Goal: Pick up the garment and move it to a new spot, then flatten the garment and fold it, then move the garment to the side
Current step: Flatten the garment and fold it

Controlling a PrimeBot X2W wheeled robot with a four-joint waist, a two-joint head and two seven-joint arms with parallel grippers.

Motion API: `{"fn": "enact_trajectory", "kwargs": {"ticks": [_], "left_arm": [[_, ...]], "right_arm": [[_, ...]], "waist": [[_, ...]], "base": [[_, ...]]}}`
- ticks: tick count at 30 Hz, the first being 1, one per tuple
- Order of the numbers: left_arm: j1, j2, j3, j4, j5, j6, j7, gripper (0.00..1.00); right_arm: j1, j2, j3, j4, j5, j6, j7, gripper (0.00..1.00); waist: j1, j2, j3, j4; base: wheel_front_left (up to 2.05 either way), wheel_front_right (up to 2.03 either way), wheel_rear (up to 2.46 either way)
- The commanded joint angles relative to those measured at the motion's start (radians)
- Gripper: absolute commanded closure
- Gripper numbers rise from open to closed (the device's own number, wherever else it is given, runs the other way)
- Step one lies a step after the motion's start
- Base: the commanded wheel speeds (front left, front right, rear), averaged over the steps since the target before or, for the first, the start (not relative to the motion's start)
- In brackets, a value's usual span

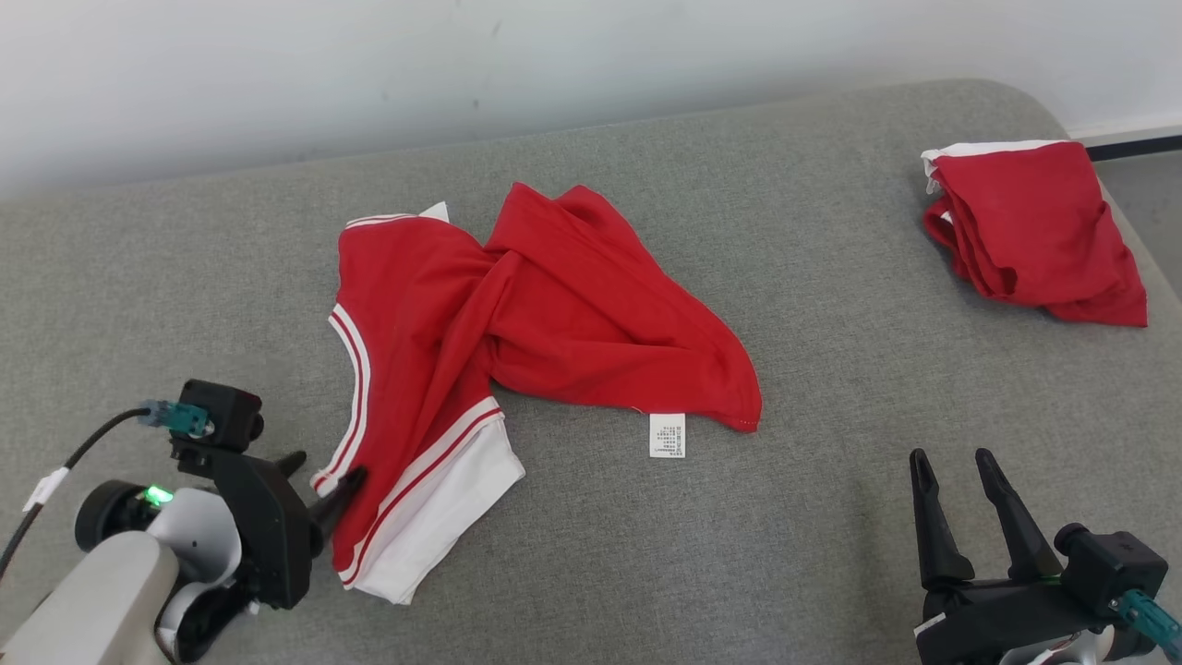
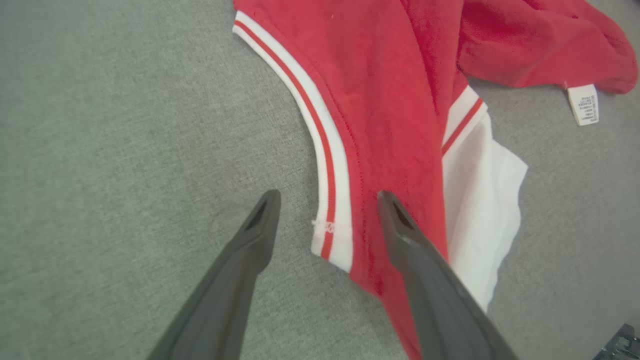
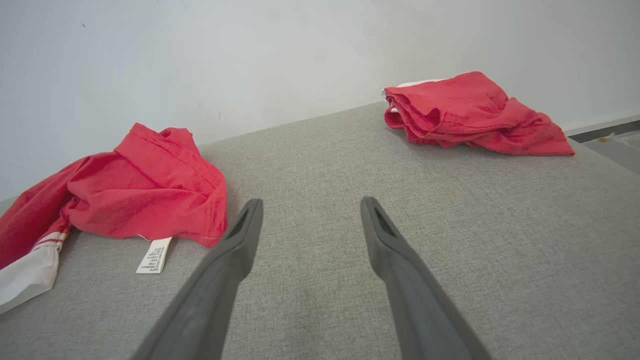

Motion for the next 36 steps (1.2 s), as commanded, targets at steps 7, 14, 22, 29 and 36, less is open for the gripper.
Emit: {"fn": "enact_trajectory", "kwargs": {"ticks": [7, 14, 22, 29, 36], "left_arm": [[0.029, -0.021, -0.048, 0.039, -0.027, 0.002, 0.097, 0.07], [-0.027, -0.016, -0.036, 0.058, -0.006, 0.002, 0.016, 1.00], [-0.131, 0.003, 0.027, 0.099, 0.038, 0.005, -0.172, 1.00], [-0.181, 0.000, 0.043, 0.203, 0.087, 0.032, -0.307, 1.00], [-0.196, -0.016, 0.036, 0.293, 0.158, 0.059, -0.503, 0.00]], "right_arm": [[-0.016, -0.005, -0.002, 0.006, 0.003, -0.003, 0.000, 0.00], [-0.015, -0.004, -0.005, 0.001, -0.003, -0.003, 0.000, 0.00], [-0.009, -0.014, -0.011, -0.005, 0.006, -0.003, 0.000, 0.00], [-0.027, -0.013, -0.007, -0.009, 0.007, -0.003, 0.000, 0.00], [-0.026, -0.011, -0.015, -0.010, -0.008, -0.003, 0.000, 0.00]], "waist": [[-0.0001, -0.0001, 0.007, -0.004], [-0.0001, -0.0001, 0.009, -0.010], [-0.0001, -0.0001, 0.011, -0.012], [-0.0001, -0.0001, 0.032, -0.028], [-0.0001, -0.0001, 0.022, -0.020]], "base": [[0.00, 0.00, 0.00], [0.00, 0.00, 0.00], [0.00, 0.00, 0.00], [0.00, 0.00, 0.00], [0.00, 0.00, 0.00]]}}
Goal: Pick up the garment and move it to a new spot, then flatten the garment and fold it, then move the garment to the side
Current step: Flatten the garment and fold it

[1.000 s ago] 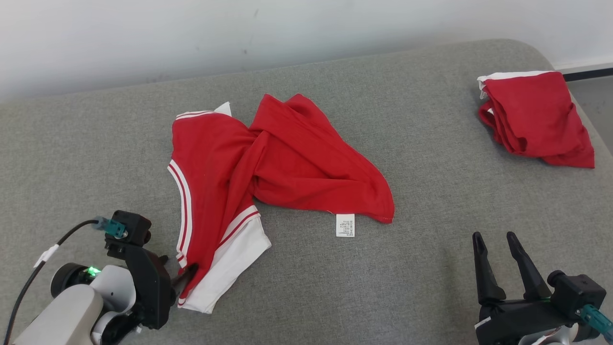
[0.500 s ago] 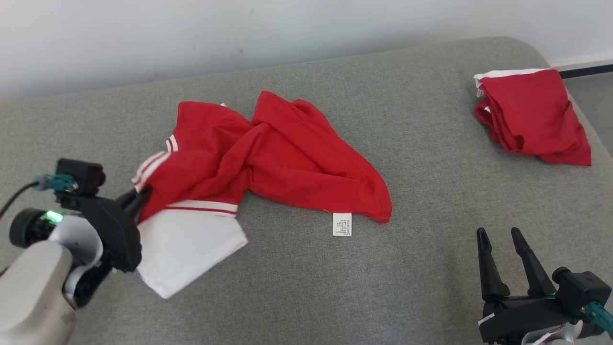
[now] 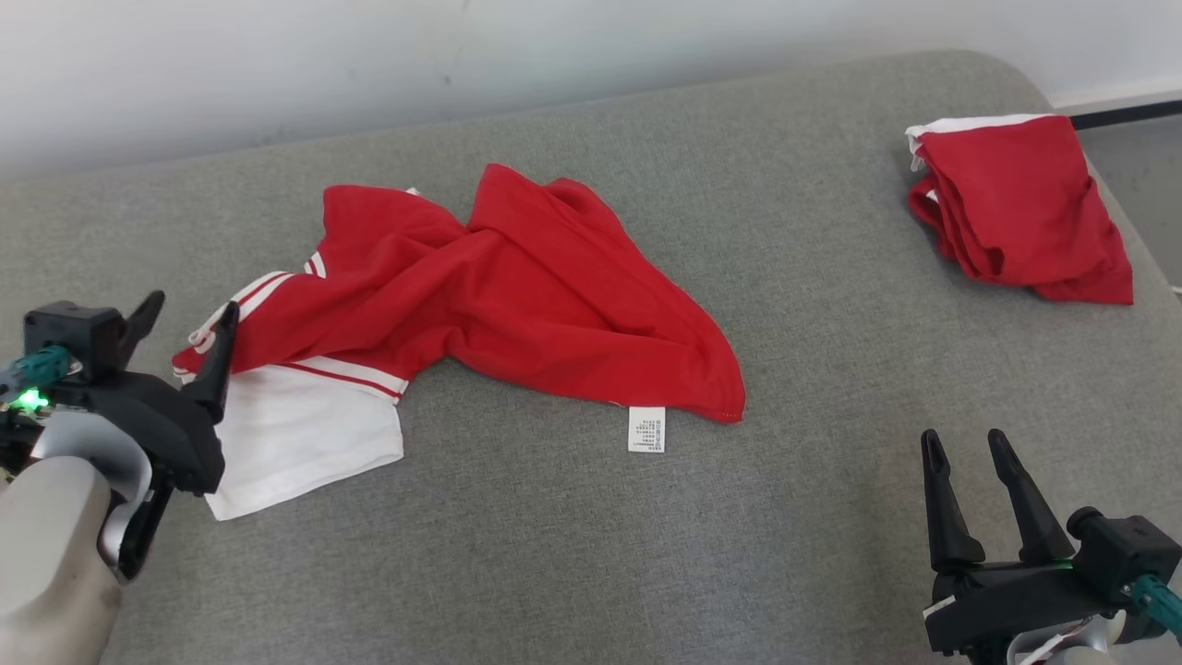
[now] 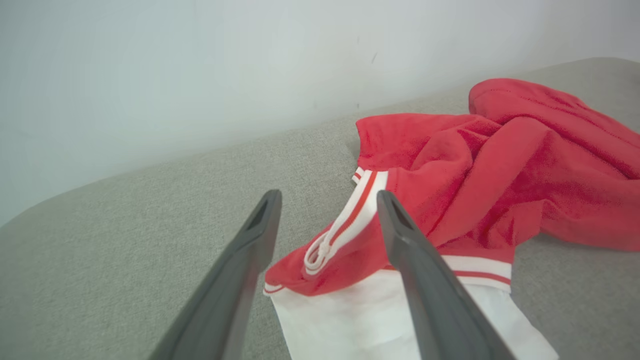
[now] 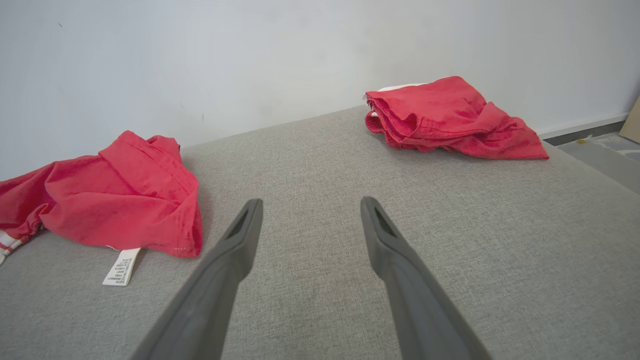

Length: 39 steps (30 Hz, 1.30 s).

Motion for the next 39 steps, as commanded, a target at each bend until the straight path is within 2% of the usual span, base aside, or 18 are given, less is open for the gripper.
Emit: {"fn": "enact_trajectory", "kwargs": {"ticks": [1, 6, 9, 14, 16, 23, 29, 39], "left_arm": [[-0.009, -0.003, 0.016, 0.014, 0.010, 0.007, -0.055, 0.00], [0.031, -0.011, 0.061, -0.026, 0.031, 0.037, -0.100, 0.00], [0.090, -0.013, 0.135, -0.155, 0.080, 0.062, -0.102, 0.00], [0.281, -0.059, 0.285, -0.372, 0.154, 0.107, -0.101, 0.00], [0.360, -0.088, 0.341, -0.442, 0.173, 0.111, -0.101, 0.00], [0.578, -0.180, 0.482, -0.601, 0.266, 0.095, -0.101, 0.00], [0.689, -0.242, 0.561, -0.674, 0.324, 0.041, -0.101, 0.00], [0.810, -0.322, 0.665, -0.695, 0.411, 0.018, -0.101, 0.00]], "right_arm": [[0.000, -0.005, -0.002, -0.006, -0.009, -0.003, 0.000, 0.00], [0.020, -0.003, -0.004, -0.028, -0.017, -0.003, 0.000, 0.00], [0.034, 0.003, -0.006, -0.050, -0.028, -0.003, 0.000, 0.00], [0.062, -0.002, -0.003, -0.075, -0.036, -0.003, 0.000, 0.00], [0.071, -0.003, -0.001, -0.085, -0.038, -0.003, 0.000, 0.00], [0.093, -0.006, 0.010, -0.109, -0.046, -0.003, 0.000, 0.00], [0.107, -0.010, 0.018, -0.121, -0.048, -0.003, 0.000, 0.00], [0.128, -0.005, 0.022, -0.130, -0.058, -0.003, 0.000, 0.00]], "waist": [[0.0000, 0.0000, -0.020, 0.012], [0.0000, 0.0000, -0.059, 0.036], [0.0000, 0.0000, -0.089, 0.061], [0.0000, 0.0000, -0.135, 0.104], [0.0000, 0.0000, -0.149, 0.118], [0.0000, 0.0000, -0.185, 0.157], [0.0000, 0.0000, -0.201, 0.178], [0.0000, 0.0000, -0.210, 0.206]], "base": [[0.00, 0.00, 0.00], [0.00, 0.00, 0.00], [0.00, 0.00, 0.00], [0.00, 0.00, 0.00], [0.00, 0.00, 0.00], [0.00, 0.00, 0.00], [0.00, 0.00, 0.00], [0.00, 0.00, 0.00]]}}
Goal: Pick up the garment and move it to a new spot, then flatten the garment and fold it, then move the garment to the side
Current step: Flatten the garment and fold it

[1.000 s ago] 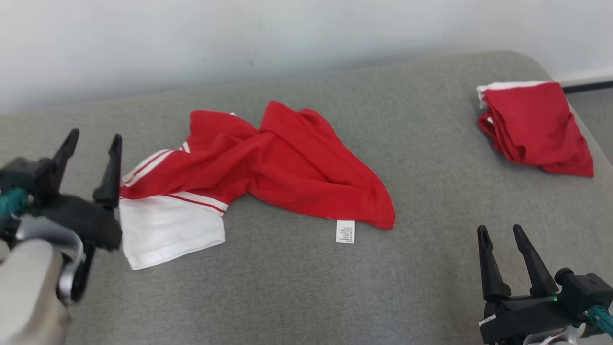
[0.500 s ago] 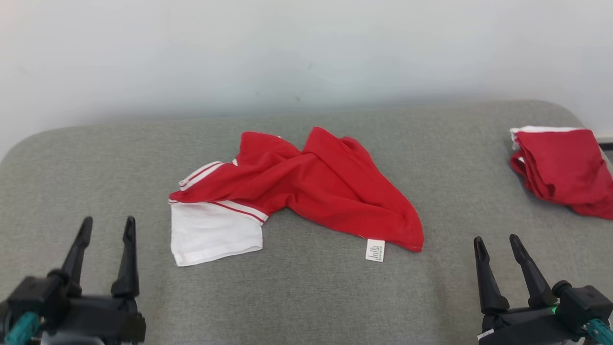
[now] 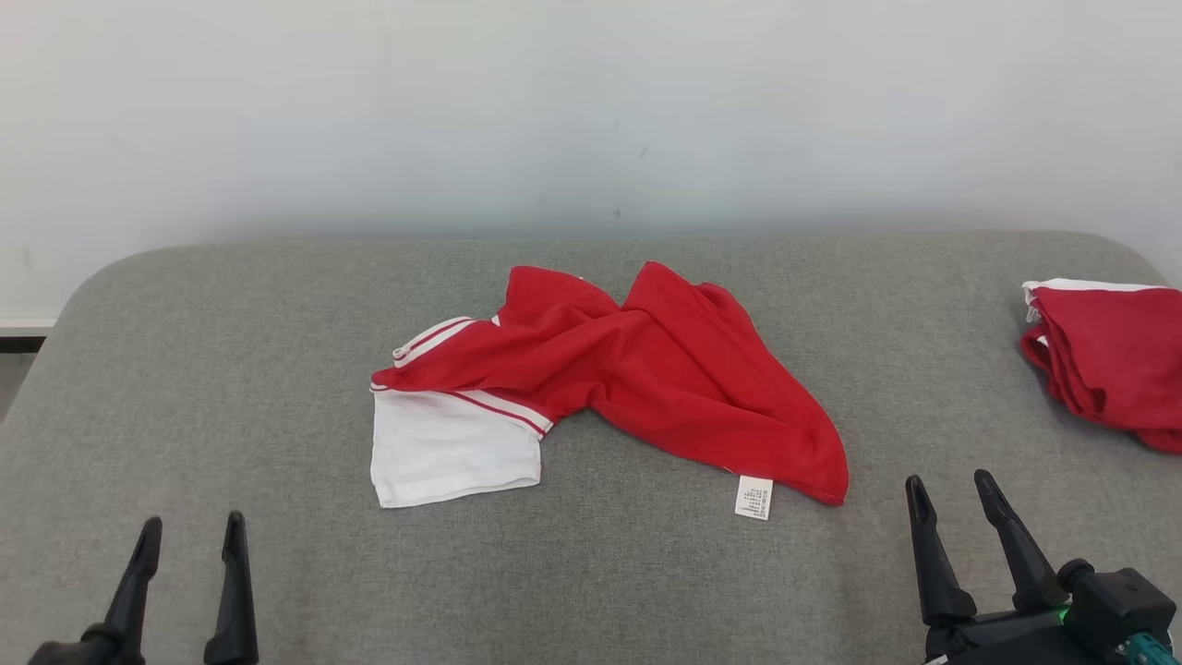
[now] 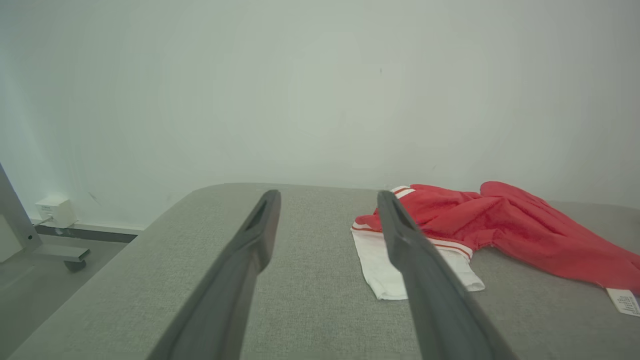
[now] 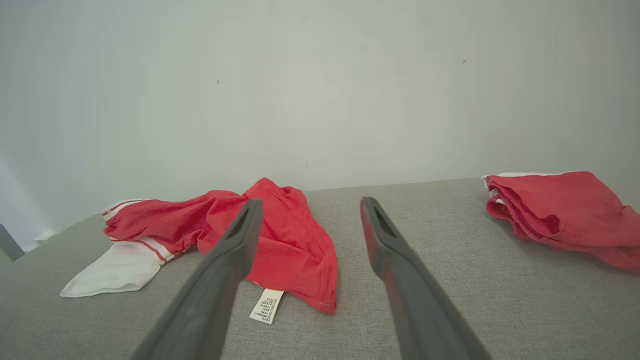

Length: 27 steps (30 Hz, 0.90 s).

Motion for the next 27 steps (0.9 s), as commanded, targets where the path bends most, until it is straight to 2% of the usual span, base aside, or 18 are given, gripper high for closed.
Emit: {"fn": "enact_trajectory", "kwargs": {"ticks": [1, 10, 18, 27], "left_arm": [[0.020, -0.008, 0.009, 0.009, 0.020, -0.003, 0.000, 0.00], [0.028, -0.035, 0.038, 0.041, 0.062, -0.030, 0.000, 0.00], [-0.025, -0.005, 0.005, 0.093, 0.057, -0.061, 0.000, 0.00], [-0.045, 0.003, -0.002, 0.124, 0.040, -0.069, 0.000, 0.00]], "right_arm": [[0.008, -0.001, -0.003, 0.000, -0.009, -0.003, 0.000, 0.00], [0.038, 0.007, -0.030, -0.006, -0.020, -0.003, 0.000, 0.00], [0.048, -0.002, -0.036, -0.003, -0.032, -0.003, 0.000, 0.00], [0.042, -0.008, -0.040, 0.006, -0.027, -0.003, 0.000, 0.00]], "waist": [[0.0001, 0.0000, -0.003, 0.005], [0.0001, 0.0000, -0.007, 0.009], [0.0001, 0.0000, -0.004, -0.007], [0.0001, 0.0000, 0.002, -0.024]], "base": [[0.00, 0.00, 0.00], [0.00, 0.00, 0.00], [0.00, 0.00, 0.00], [0.00, 0.00, 0.00]]}}
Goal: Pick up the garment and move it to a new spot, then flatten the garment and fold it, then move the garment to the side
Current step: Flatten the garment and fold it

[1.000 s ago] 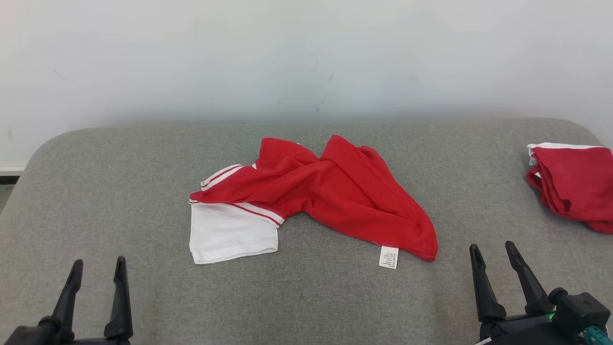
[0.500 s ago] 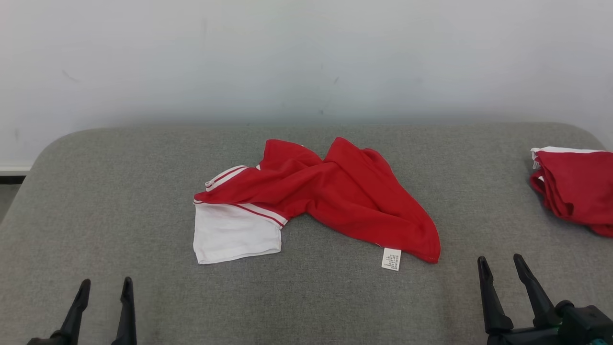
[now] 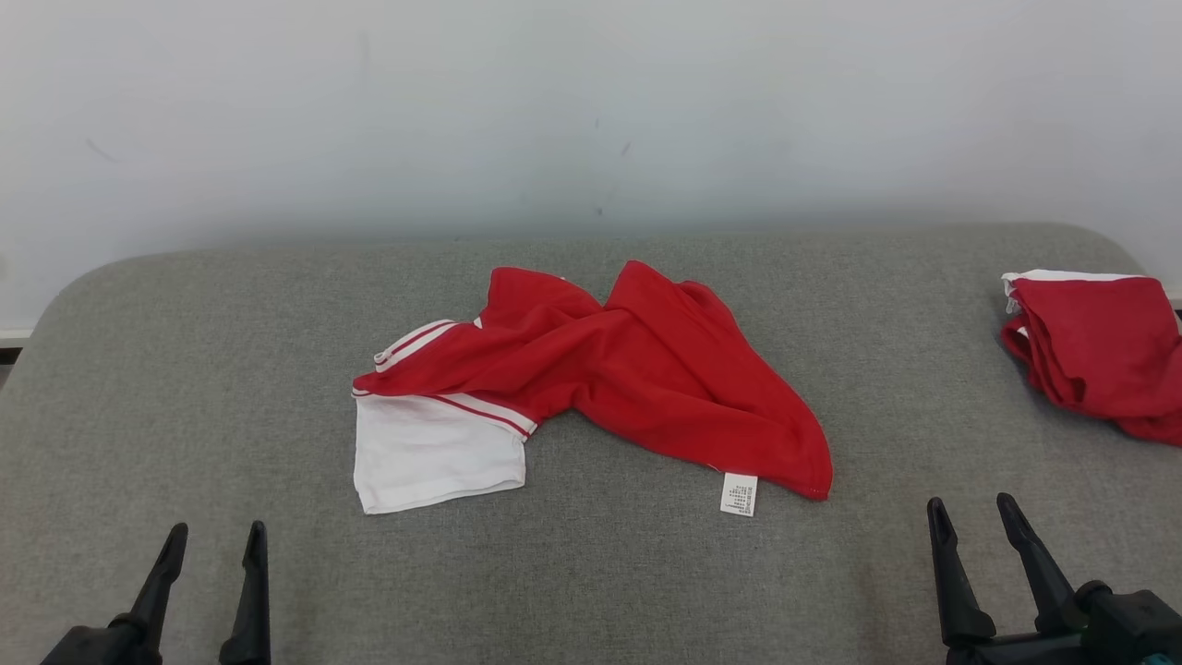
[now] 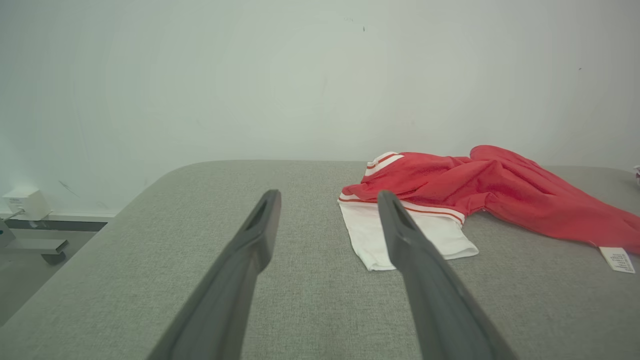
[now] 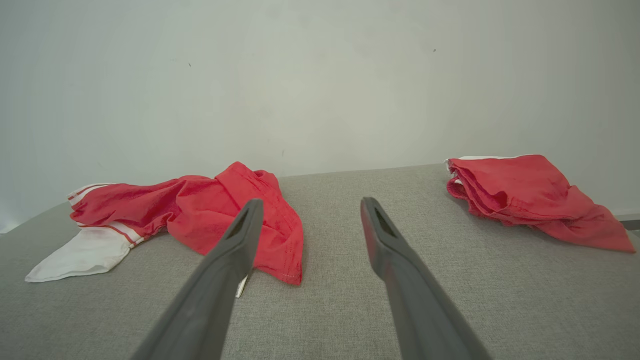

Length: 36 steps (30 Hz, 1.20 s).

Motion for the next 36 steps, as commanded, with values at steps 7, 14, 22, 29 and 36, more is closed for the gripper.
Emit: {"fn": "enact_trajectory", "kwargs": {"ticks": [7, 14, 22, 29, 36], "left_arm": [[-0.044, 0.002, -0.022, 0.057, -0.030, -0.004, 0.000, 0.00], [-0.173, 0.006, -0.113, 0.192, -0.080, -0.004, 0.000, 0.00], [-0.353, 0.019, -0.240, 0.422, -0.142, -0.003, 0.000, 0.00], [-0.452, 0.024, -0.299, 0.563, -0.192, -0.003, -0.001, 0.00], [-0.517, 0.016, -0.338, 0.656, -0.216, -0.003, 0.000, 0.00]], "right_arm": [[-0.030, -0.017, 0.005, 0.021, 0.014, -0.003, 0.000, 0.00], [-0.143, -0.071, 0.093, 0.128, 0.042, -0.003, 0.002, 0.00], [-0.313, -0.107, 0.228, 0.316, 0.084, -0.003, 0.001, 0.00], [-0.407, -0.092, 0.319, 0.443, 0.113, -0.003, -0.001, 0.00], [-0.476, -0.082, 0.378, 0.505, 0.135, -0.003, -0.001, 0.00]], "waist": [[0.0001, 0.0000, 0.023, -0.005], [0.0001, 0.0000, 0.093, -0.007], [0.0001, 0.0000, 0.180, -0.011], [0.0001, 0.0000, 0.215, -0.018], [0.0001, 0.0000, 0.238, -0.012]], "base": [[0.00, 0.00, 0.00], [0.00, 0.00, 0.00], [0.00, 0.00, 0.00], [0.00, 0.00, 0.00], [0.00, 0.00, 0.00]]}}
